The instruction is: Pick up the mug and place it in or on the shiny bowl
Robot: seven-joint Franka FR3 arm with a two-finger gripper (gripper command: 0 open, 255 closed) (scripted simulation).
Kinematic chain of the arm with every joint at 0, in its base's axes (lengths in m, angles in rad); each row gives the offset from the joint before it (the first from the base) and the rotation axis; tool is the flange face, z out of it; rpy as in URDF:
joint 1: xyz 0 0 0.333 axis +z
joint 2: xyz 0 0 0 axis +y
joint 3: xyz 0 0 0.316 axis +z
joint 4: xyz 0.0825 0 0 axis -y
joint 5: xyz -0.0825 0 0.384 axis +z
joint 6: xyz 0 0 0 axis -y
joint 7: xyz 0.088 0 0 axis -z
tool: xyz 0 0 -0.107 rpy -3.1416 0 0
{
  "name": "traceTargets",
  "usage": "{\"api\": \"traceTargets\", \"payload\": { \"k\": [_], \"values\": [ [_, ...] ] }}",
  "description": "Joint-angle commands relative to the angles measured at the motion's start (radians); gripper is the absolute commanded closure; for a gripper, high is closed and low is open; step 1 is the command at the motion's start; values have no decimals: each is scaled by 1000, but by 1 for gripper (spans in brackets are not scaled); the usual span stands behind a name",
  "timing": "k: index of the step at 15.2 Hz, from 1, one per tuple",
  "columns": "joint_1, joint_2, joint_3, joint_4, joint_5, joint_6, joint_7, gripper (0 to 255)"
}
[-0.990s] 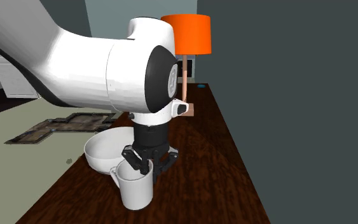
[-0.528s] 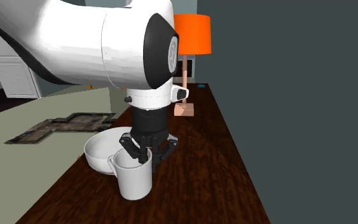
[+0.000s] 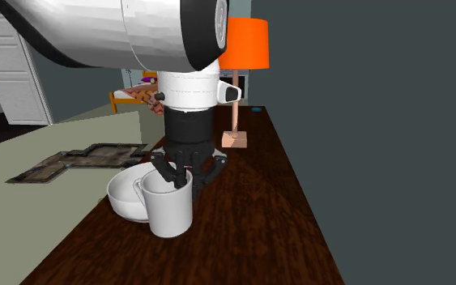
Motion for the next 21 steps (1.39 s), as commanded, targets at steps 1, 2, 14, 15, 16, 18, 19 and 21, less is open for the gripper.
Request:
{"api": "traceTargets", "payload": {
  "k": [1, 2, 14, 15, 16, 18, 19, 21],
  "values": [
    [0, -9, 1, 20, -2, -29, 4, 255],
    [0, -14, 1, 29, -3, -43, 5, 255],
    [-1, -52, 3, 148, -10, -200, 18, 255],
    [6, -22, 12, 183, -5, -204, 31, 255],
    [13, 9, 20, 219, -1, -208, 44, 255],
    [26, 71, 35, 295, 5, -220, 71, 255],
    [32, 103, 42, 335, 8, -227, 83, 255],
    [45, 168, 56, 419, 11, -244, 109, 255]
  ]
}}
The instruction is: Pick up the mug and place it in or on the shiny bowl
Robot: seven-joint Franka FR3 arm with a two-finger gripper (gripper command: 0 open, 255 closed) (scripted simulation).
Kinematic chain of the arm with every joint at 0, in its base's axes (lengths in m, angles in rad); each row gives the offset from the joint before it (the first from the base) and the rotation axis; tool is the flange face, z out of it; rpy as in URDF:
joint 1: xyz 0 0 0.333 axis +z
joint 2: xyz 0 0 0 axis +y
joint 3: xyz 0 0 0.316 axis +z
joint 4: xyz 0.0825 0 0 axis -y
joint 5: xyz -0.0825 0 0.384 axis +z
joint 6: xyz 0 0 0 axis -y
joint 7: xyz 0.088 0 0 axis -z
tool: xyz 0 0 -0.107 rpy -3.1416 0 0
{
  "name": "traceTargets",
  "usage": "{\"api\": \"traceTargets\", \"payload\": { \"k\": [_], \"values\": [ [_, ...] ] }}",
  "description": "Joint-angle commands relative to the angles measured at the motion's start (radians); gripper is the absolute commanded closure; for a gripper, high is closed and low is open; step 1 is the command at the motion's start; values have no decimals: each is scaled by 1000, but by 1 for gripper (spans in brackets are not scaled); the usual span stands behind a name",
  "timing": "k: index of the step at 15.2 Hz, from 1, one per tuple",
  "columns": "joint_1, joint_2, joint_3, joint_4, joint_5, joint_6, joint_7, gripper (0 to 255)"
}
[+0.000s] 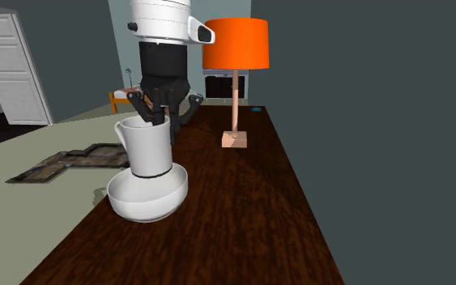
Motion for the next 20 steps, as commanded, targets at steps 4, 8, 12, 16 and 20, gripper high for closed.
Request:
{"api": "traceTargets", "payload": {
  "k": [4, 8, 12, 16, 20],
  "values": [
    [31, 183, 31, 241, 5, -54, 65, 255],
    [50, 300, 45, 398, 2, -91, 102, 255],
    [51, 301, 45, 345, 3, -38, 98, 255],
    [51, 305, 45, 298, 4, 14, 95, 255],
    [52, 313, 45, 255, 6, 65, 92, 255]
  ]
}}
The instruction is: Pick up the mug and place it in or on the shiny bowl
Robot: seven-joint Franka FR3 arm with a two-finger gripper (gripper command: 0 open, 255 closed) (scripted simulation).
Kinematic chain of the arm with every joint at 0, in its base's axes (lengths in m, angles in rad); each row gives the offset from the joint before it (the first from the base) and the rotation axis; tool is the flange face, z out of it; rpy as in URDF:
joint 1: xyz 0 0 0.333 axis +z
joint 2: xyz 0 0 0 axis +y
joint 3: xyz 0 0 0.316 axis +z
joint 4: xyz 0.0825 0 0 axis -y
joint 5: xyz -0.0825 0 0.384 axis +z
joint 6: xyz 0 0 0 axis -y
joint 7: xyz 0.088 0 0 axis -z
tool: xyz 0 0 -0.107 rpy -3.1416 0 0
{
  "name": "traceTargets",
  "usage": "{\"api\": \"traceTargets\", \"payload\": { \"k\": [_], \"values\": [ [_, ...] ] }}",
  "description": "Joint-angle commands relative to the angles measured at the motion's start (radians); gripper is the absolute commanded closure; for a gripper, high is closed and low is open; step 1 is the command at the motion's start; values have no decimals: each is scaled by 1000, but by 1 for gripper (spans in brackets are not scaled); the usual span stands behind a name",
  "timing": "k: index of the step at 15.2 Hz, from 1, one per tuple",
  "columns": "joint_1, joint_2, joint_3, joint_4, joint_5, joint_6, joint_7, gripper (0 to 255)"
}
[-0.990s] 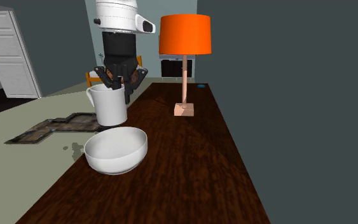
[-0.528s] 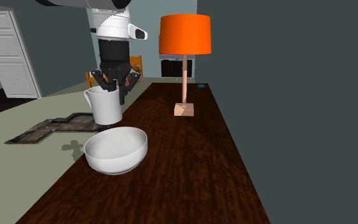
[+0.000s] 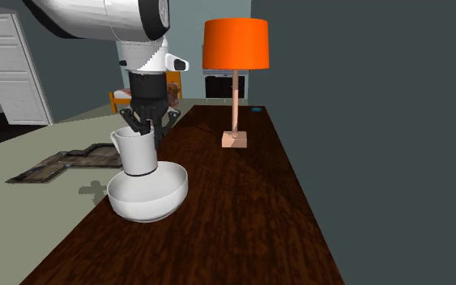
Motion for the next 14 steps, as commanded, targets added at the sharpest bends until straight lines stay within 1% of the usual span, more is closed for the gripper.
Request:
{"api": "traceTargets", "payload": {
  "k": [1, 5, 12, 13, 14],
  "values": [
    [0, 4, 0, -20, 1, 26, -2, 255],
    [0, 16, 0, -56, 2, 73, -5, 255],
    [0, 16, 0, -56, 2, 73, -5, 255],
    [0, 16, 0, -56, 2, 73, -5, 0],
    [0, 16, 0, -56, 2, 73, -5, 0]
  ]
}}
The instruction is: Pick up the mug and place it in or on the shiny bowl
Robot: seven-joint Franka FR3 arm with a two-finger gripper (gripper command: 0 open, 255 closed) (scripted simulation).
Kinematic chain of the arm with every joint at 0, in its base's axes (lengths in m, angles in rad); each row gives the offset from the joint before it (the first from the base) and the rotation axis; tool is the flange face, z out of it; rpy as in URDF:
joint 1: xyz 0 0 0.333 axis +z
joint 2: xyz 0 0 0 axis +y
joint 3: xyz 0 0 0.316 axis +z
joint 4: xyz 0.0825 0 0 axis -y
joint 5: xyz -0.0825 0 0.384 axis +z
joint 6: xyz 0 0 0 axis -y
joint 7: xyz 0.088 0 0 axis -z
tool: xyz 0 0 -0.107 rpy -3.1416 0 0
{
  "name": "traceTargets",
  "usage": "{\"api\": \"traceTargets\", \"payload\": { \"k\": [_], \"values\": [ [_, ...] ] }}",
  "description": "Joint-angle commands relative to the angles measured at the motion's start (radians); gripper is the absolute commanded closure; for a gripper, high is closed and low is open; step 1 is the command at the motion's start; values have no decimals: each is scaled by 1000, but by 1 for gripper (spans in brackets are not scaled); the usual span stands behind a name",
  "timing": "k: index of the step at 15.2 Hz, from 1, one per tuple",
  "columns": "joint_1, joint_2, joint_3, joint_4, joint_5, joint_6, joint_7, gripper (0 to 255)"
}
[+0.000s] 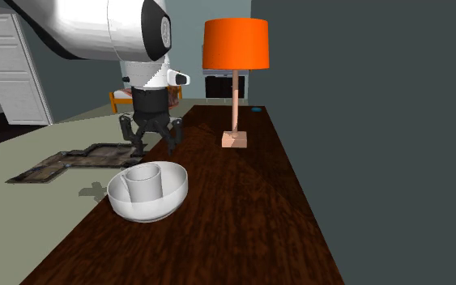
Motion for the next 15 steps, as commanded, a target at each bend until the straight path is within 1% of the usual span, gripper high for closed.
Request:
{"api": "traceTargets", "payload": {
  "k": [1, 4, 8, 15],
  "values": [
    [0, 0, 0, 0, 0, 0, 0, 0],
    [0, 0, 0, 0, 0, 0, 0, 0],
    [-4, -26, -3, 92, -3, -118, 2, 0],
    [-4, -26, -3, 92, -3, -118, 2, 0]
  ]
}}
